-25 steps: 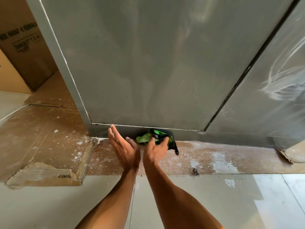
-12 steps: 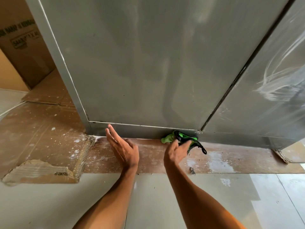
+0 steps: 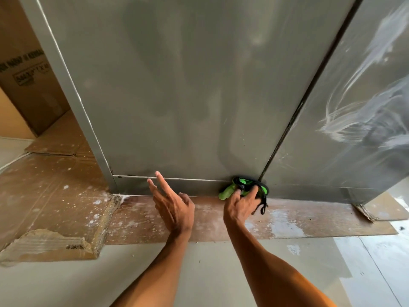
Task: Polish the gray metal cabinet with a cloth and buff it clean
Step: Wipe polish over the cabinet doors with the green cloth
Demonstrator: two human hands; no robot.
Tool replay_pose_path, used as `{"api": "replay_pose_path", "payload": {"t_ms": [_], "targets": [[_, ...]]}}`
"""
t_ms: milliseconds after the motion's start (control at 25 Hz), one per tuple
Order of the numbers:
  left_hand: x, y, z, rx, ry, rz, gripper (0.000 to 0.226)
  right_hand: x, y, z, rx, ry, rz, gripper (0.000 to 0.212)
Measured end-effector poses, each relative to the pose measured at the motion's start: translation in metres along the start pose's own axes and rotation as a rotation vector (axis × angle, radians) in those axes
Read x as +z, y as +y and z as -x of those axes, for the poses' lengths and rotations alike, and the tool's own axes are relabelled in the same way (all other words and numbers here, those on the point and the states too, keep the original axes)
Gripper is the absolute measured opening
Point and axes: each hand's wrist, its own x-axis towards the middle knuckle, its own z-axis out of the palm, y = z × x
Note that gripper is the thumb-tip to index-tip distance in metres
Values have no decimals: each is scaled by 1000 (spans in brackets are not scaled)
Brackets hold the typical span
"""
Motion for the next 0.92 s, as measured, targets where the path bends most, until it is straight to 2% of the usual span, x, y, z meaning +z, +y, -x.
{"api": "replay_pose_path", "payload": {"t_ms": [200,400,520,640,800,920], "targets": [[7,44,21,36,-48,56,104,-38,-25,-21,-137,38,11,25],[-5,95,25,90,-68,64,105,-58,-87,-20,-285,79,-1,28],[-26,135,18,108,-60,62,107,-66,-126,-19,-412,120,-36,22],[-51,169,2,146,-19,14,108,-72,-165,-16,-469,151,-58,13],[-90,204,-30,241,59,-85,102,-84,-228,-9,-612,132,-31,13],[-124,231,-60,337,108,-130,96,-90,-271,-5,-653,155,3,12]]}}
